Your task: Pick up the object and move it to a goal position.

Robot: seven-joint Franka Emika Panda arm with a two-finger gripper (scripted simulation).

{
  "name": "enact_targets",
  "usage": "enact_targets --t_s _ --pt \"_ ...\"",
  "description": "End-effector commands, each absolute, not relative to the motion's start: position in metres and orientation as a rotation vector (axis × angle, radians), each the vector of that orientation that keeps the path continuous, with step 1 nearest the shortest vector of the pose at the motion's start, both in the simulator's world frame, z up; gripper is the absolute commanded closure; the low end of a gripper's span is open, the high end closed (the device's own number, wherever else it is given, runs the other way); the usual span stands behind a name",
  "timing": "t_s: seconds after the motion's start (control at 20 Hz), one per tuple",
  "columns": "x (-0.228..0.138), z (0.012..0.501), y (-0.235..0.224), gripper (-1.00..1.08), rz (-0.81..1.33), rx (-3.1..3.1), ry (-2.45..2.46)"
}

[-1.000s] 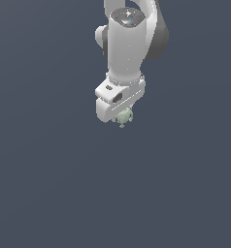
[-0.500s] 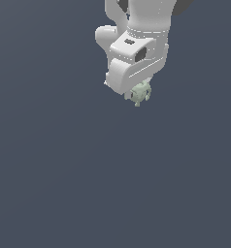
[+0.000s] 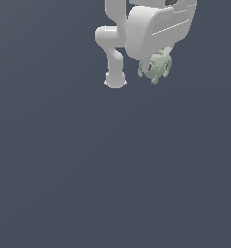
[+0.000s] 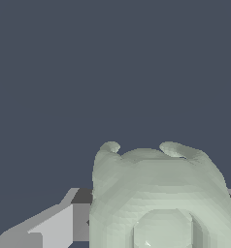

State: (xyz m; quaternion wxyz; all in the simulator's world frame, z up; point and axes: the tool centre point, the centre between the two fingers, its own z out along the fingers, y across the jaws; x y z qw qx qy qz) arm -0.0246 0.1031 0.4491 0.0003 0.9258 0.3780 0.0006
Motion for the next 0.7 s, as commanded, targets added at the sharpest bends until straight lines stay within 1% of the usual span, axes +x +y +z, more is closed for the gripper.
enact_targets --t_s 0.0,0.3,0.65 --pt "-0.024 0.463 0.108 1.08 0.000 2.909 1.186" --pt "-0.023 0.482 0.116 1.08 0.000 2.910 1.185" --pt "-0.022 0.488 0.119 1.08 0.000 2.910 1.185"
